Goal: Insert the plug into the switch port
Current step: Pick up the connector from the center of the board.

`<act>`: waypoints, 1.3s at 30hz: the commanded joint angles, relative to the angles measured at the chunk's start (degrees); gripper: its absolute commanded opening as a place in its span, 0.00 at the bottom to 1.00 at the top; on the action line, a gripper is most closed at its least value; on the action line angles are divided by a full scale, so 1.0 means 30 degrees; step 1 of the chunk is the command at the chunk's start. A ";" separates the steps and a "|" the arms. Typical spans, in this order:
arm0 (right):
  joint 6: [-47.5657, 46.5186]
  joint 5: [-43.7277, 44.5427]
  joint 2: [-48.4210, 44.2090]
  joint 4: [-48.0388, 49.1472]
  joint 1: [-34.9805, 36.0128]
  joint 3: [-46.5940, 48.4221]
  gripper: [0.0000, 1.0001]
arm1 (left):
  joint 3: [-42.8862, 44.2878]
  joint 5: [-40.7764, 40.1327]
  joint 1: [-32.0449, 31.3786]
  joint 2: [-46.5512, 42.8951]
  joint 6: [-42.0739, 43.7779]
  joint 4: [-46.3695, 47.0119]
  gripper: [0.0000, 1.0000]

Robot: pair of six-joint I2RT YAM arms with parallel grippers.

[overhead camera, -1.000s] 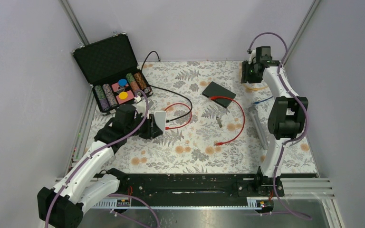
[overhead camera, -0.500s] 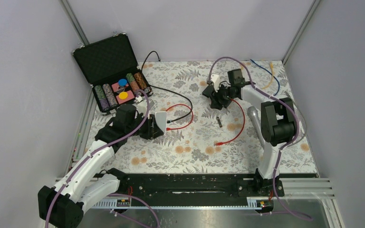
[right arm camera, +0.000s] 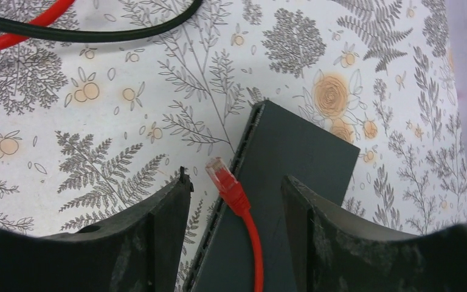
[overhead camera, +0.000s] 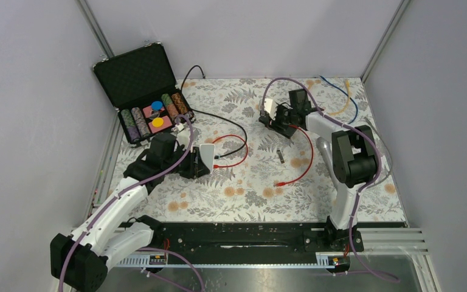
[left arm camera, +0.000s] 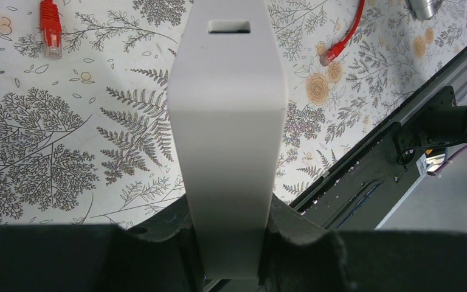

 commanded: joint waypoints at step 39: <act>0.9363 0.7483 -0.2116 -0.5080 0.2265 0.2420 0.39 | 0.1118 -0.5721 0.0852 -0.0278 0.0407 -0.1211 0.00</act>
